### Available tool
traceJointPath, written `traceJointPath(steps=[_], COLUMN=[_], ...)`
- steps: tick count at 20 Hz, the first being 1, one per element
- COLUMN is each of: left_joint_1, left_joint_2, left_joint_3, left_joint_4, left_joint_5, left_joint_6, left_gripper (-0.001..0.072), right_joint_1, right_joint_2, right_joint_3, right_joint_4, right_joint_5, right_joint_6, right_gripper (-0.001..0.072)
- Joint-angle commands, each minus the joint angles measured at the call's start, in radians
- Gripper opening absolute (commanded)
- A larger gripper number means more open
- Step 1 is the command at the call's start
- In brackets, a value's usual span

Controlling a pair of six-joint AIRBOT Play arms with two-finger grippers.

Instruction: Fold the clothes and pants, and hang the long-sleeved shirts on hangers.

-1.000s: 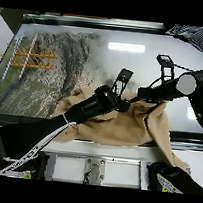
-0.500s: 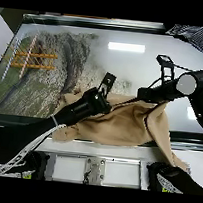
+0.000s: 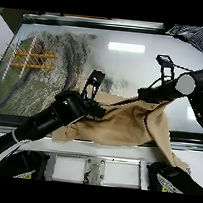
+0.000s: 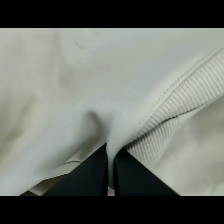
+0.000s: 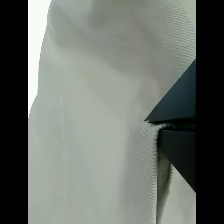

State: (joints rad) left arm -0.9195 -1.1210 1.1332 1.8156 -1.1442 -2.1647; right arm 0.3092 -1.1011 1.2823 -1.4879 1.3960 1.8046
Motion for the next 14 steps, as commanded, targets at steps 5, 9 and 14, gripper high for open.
traceJointPath(steps=[5, 9, 14], left_joint_1=[0.179, 0.245, 0.277], left_joint_2=[0.083, 0.081, 0.081], left_joint_3=[0.349, 0.637, 0.481], left_joint_4=[-0.147, -0.346, -0.366], left_joint_5=[0.029, -0.037, -0.333], left_joint_6=[0.196, 0.356, 0.355], left_gripper=[0.0021, 0.0021, 0.0021], right_joint_1=[-0.002, -0.002, 0.003], right_joint_2=[-0.019, -0.018, -0.02], right_joint_3=[0.294, 0.587, 0.562], right_joint_4=[-0.063, -0.063, -0.055], right_joint_5=[0.154, 0.244, 0.368], right_joint_6=[-0.165, -0.185, -0.156], right_gripper=[0.0031, 0.0031, 0.0031])
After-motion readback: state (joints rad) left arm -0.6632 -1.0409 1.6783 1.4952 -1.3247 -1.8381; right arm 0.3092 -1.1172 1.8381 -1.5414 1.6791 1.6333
